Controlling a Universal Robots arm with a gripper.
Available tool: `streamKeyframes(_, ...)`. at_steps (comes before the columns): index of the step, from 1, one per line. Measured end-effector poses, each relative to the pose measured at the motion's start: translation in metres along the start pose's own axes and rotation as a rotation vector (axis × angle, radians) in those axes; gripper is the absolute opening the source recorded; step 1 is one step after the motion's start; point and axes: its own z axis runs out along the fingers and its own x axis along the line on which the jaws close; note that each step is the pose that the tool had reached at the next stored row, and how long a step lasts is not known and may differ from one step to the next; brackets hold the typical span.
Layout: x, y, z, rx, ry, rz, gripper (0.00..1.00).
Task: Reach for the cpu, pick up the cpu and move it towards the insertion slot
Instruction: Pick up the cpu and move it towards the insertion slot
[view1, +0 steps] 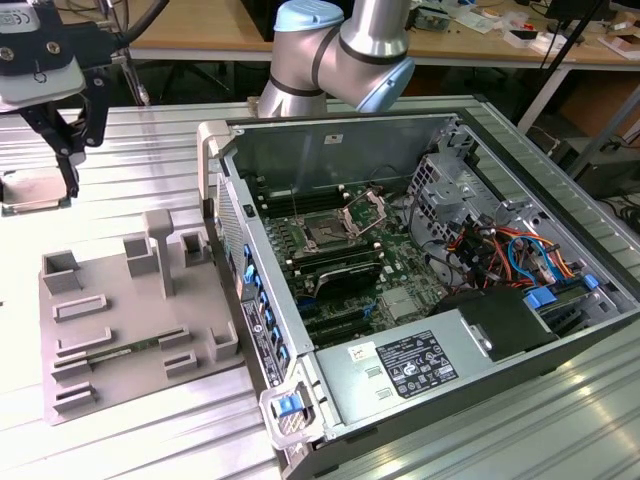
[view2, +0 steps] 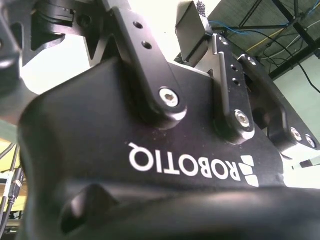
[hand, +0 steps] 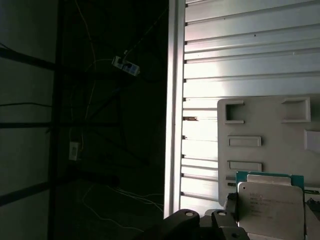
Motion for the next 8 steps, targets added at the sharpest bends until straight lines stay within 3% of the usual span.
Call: streamKeyframes(8, -0.0085, -0.0005, 0.0000, 0.0000, 0.0000, 0.000, 0.54)
